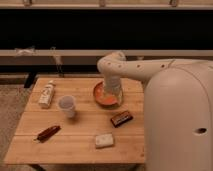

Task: Place the eraser in the ceramic cup

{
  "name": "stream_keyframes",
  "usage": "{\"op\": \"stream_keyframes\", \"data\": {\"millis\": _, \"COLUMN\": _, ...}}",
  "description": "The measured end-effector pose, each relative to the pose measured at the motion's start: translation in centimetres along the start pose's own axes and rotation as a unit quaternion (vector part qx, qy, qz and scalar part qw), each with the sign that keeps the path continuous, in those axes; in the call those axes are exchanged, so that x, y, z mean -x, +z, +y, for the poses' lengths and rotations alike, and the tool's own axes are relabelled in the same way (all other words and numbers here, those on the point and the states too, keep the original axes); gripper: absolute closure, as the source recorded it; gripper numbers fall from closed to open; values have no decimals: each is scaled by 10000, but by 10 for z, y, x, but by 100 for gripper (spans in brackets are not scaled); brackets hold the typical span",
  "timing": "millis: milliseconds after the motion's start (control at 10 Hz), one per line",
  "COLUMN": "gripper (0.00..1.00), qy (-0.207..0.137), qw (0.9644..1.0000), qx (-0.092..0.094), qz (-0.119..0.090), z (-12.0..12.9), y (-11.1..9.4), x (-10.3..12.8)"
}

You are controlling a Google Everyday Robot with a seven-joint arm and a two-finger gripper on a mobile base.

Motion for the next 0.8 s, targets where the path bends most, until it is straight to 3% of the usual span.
{"op": "stream_keyframes", "data": {"millis": 100, "gripper": 35, "qy": 207, "qw": 9998, "qx": 19, "qz": 38, "z": -18, "y": 10, "x": 5}}
{"op": "stream_keyframes", "data": {"millis": 500, "gripper": 35, "qy": 580, "qw": 9975, "qx": 100, "qz": 400, "z": -47, "y": 58, "x": 15}}
{"op": "stream_keyframes", "data": {"millis": 800, "gripper": 35, "qy": 836, "qw": 9949, "qx": 197, "qz": 531, "z": -63, "y": 69, "x": 17}}
